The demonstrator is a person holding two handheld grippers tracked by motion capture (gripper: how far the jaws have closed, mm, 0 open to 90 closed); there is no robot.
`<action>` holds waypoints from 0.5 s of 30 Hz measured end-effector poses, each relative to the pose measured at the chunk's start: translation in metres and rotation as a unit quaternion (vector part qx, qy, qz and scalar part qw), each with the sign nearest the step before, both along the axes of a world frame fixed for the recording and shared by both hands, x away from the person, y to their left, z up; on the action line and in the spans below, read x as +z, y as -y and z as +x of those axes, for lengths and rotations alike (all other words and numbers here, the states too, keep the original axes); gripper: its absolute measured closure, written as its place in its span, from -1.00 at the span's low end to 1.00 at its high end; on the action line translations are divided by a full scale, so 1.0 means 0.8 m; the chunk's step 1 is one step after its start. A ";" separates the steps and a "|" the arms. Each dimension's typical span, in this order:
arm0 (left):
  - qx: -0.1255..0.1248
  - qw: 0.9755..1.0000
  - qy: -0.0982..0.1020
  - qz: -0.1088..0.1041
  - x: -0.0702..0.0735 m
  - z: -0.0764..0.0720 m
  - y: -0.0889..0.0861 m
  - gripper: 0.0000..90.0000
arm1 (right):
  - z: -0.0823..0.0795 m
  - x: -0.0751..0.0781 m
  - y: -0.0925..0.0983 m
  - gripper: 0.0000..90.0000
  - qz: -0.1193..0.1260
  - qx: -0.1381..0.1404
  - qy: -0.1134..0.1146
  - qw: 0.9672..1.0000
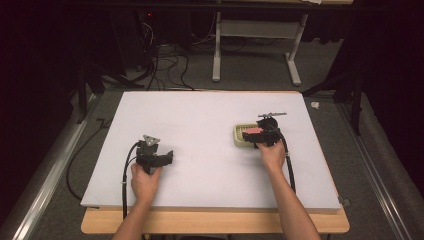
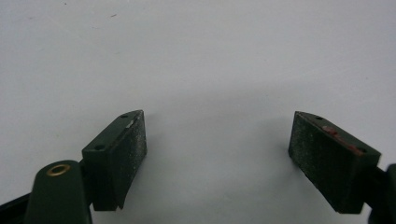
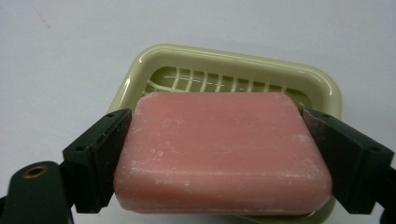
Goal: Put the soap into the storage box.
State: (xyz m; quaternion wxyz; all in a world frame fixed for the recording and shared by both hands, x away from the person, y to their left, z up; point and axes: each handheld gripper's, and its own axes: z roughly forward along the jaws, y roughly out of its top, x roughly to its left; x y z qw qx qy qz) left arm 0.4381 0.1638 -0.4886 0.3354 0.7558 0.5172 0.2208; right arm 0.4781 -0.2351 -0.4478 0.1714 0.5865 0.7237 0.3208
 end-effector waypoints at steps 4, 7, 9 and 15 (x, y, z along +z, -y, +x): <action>0.000 1.000 0.000 0.000 0.000 0.000 0.000 -0.56 | -0.001 0.004 0.001 -0.73 0.005 0.000 0.009 1.000; 0.000 1.000 0.000 0.000 0.000 0.000 0.000 -0.56 | -0.002 0.005 0.003 -0.73 0.009 0.002 0.008 1.000; 0.000 1.000 0.000 0.000 0.000 0.000 0.000 -0.56 | -0.002 0.004 0.004 -0.74 0.012 0.001 0.007 1.000; 0.000 1.000 0.000 0.000 0.000 0.000 0.000 -0.56 | -0.003 0.005 0.005 -0.74 0.013 0.003 0.009 1.000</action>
